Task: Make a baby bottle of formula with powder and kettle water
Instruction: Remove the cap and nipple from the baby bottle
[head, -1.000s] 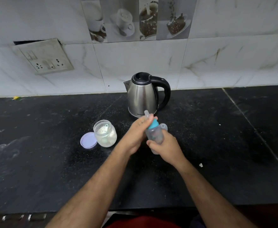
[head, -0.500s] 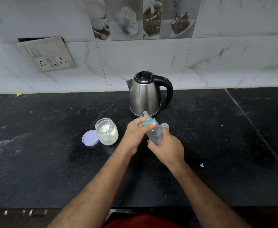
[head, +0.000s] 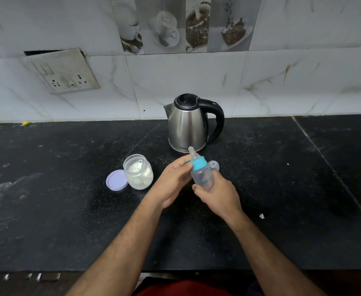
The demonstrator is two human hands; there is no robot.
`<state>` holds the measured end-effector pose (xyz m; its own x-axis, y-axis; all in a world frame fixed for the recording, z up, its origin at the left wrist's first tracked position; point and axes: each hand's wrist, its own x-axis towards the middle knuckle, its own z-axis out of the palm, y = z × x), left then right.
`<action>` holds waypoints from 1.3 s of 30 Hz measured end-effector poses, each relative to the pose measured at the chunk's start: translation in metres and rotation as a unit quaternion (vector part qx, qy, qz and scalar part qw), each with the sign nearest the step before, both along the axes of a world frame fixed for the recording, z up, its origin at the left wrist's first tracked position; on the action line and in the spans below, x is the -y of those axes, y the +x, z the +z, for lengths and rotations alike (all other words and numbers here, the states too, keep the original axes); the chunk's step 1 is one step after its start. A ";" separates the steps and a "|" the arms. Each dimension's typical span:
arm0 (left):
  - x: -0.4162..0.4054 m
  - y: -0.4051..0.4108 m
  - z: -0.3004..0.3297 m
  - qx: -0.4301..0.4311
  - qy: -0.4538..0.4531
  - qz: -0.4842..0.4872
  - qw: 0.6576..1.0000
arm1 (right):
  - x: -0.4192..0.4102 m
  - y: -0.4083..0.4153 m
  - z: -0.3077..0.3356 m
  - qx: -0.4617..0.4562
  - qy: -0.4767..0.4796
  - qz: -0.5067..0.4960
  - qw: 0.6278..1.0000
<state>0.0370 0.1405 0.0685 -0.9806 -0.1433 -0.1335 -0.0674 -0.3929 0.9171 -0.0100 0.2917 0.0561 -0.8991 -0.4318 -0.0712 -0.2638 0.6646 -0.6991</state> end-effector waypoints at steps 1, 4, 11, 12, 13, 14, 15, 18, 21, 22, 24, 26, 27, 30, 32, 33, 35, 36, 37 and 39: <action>0.000 0.000 0.000 0.002 -0.009 0.010 1.000 | -0.001 0.000 0.000 -0.001 0.001 0.005 1.000; -0.001 -0.002 0.002 0.005 -0.040 0.041 0.998 | -0.002 0.004 0.001 0.003 -0.018 0.009 1.000; -0.010 -0.011 0.011 0.012 -0.044 0.049 0.998 | 0.006 0.018 0.004 0.015 -0.045 0.023 0.999; -0.010 -0.011 0.011 0.008 -0.046 0.046 0.998 | 0.006 0.019 0.004 0.017 -0.047 0.021 0.998; -0.010 -0.010 0.012 0.005 -0.045 0.042 0.998 | 0.006 0.018 0.004 0.016 -0.045 0.019 0.999; -0.011 -0.008 0.012 0.004 -0.038 0.038 0.999 | 0.006 0.017 0.004 0.013 -0.039 0.016 0.999; -0.010 -0.006 0.012 0.003 -0.023 0.032 0.999 | 0.004 0.015 0.004 0.011 -0.033 0.011 0.999; -0.006 0.000 0.010 -0.001 0.008 0.004 1.000 | 0.001 0.007 0.003 0.012 -0.019 -0.004 1.000; -0.002 0.002 0.007 -0.009 -0.017 0.012 1.000 | -0.001 0.002 0.001 0.018 -0.021 0.003 1.000; -0.001 0.002 0.006 -0.006 -0.030 0.022 0.999 | -0.002 0.002 0.000 0.020 -0.023 0.007 1.000; 0.001 0.001 0.005 -0.006 -0.065 0.039 0.997 | -0.002 0.003 -0.002 0.020 -0.025 0.012 0.999; 0.003 0.001 0.004 -0.013 -0.094 0.041 0.995 | -0.001 0.004 -0.004 0.014 -0.020 0.020 1.000; 0.004 0.001 0.004 -0.013 -0.103 0.038 0.994 | 0.000 0.005 -0.005 0.011 -0.019 0.023 1.000; 0.005 -0.001 0.003 0.001 -0.124 0.037 0.992 | 0.001 0.007 -0.009 0.004 -0.017 0.024 1.000; 0.005 -0.004 0.002 0.012 -0.135 0.054 0.989 | 0.001 0.007 -0.011 0.003 -0.020 0.020 1.000; 0.004 -0.005 0.001 0.017 -0.137 0.064 0.988 | 0.001 0.007 -0.012 0.003 -0.023 0.020 1.000; 0.003 -0.008 0.000 0.027 -0.141 0.086 0.986 | 0.000 0.006 -0.014 0.005 -0.031 0.016 0.999; 0.002 -0.010 0.000 0.033 -0.144 0.095 0.984 | -0.001 0.006 -0.016 0.005 -0.034 0.013 0.999; 0.002 -0.011 0.001 0.038 -0.148 0.101 0.983 | -0.002 0.006 -0.018 0.005 -0.035 0.009 0.999; 0.003 -0.014 0.001 0.043 -0.156 0.106 0.981 | -0.005 0.006 -0.022 0.009 -0.037 0.002 0.999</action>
